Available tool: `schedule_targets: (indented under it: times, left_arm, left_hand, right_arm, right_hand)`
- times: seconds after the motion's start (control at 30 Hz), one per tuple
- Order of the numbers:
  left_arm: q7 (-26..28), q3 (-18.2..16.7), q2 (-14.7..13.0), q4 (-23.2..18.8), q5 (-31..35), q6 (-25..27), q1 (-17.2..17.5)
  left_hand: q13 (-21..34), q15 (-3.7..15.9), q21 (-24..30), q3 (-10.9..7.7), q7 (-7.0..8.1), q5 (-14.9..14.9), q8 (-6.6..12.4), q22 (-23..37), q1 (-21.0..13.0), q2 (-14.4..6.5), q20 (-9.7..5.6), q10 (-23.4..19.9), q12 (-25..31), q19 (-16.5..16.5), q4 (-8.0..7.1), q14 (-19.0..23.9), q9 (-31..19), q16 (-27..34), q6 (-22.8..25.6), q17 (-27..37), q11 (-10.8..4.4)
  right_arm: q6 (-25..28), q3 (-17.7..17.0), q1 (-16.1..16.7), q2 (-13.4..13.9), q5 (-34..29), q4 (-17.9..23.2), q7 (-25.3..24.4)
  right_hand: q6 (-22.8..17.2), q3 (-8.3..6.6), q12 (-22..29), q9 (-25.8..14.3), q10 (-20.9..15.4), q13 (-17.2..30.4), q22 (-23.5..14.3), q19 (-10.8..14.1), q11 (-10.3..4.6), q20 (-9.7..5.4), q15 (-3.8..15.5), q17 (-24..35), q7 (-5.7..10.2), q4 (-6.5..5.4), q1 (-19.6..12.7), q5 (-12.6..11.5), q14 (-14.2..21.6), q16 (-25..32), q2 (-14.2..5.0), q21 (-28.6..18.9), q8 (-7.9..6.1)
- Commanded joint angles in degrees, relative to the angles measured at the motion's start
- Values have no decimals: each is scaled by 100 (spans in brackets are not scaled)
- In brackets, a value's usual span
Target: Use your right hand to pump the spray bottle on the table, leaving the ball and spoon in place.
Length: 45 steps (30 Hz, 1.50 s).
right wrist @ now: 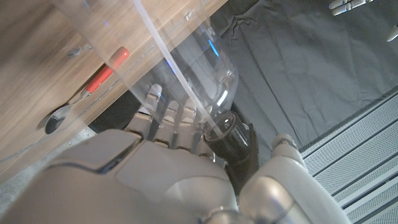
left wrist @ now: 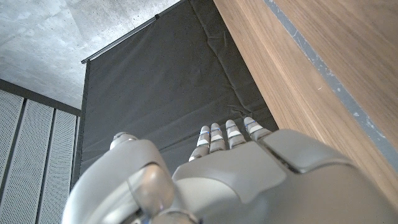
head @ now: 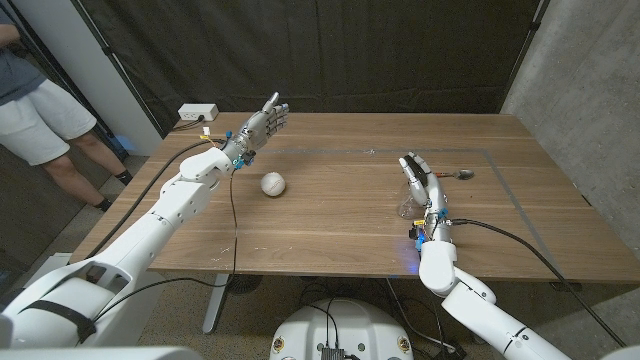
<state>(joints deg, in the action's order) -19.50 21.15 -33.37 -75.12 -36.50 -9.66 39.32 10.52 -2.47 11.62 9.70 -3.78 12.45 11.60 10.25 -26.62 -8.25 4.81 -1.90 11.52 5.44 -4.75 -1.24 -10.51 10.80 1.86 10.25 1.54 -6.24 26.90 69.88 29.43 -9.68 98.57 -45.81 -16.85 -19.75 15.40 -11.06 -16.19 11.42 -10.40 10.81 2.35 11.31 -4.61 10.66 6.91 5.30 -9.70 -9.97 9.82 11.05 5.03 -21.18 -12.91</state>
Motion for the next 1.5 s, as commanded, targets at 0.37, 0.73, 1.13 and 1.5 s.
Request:
schedule_targets:
  times: [0.37,0.73,1.13,1.5]
  left_arm:
    - [91,23,-31,-136,40,93,32]
    - [77,42,2,-97,44,85,8]
    - [147,85,26,-147,87,152,1]
    - [391,167,143,-236,197,217,-8]
  left_hand:
    - [34,-28,15,16,-19,-17,-21,29,-60,6,-8,-46,11,16,-35,-5,-29,-3,26,25,8]
    - [34,-33,14,13,-12,-18,-19,29,-72,3,-9,-45,11,21,-36,-5,-29,-4,33,24,10]
    - [34,-29,17,12,-26,-19,-21,29,-84,0,-20,-53,14,15,-37,-8,-29,-5,33,24,20]
    - [33,-17,57,10,-46,-22,-12,27,-103,0,-168,-123,37,-94,-38,57,-29,15,64,23,38]
  right_arm:
    - [-387,-200,180,22,278,-26,102]
    - [-291,-323,339,104,405,208,236]
    - [-805,-561,412,90,888,144,452]
    - [-1241,-891,367,344,1681,67,1250]
  right_hand:
    - [216,126,-90,-15,49,-33,-15,37,115,90,-55,2,12,-10,125,-44,-39,-14,102,94,131]
    - [154,258,-109,-10,23,-47,-13,99,93,107,-21,2,-21,-34,278,-65,-50,-21,225,143,117]
    - [61,356,-55,-9,-259,-63,-10,292,51,-113,-43,-15,-65,-70,407,-114,298,41,201,197,107]
    - [-75,398,-51,-10,-356,-63,-18,149,74,-354,53,-3,-293,-137,528,-126,224,-6,127,320,72]
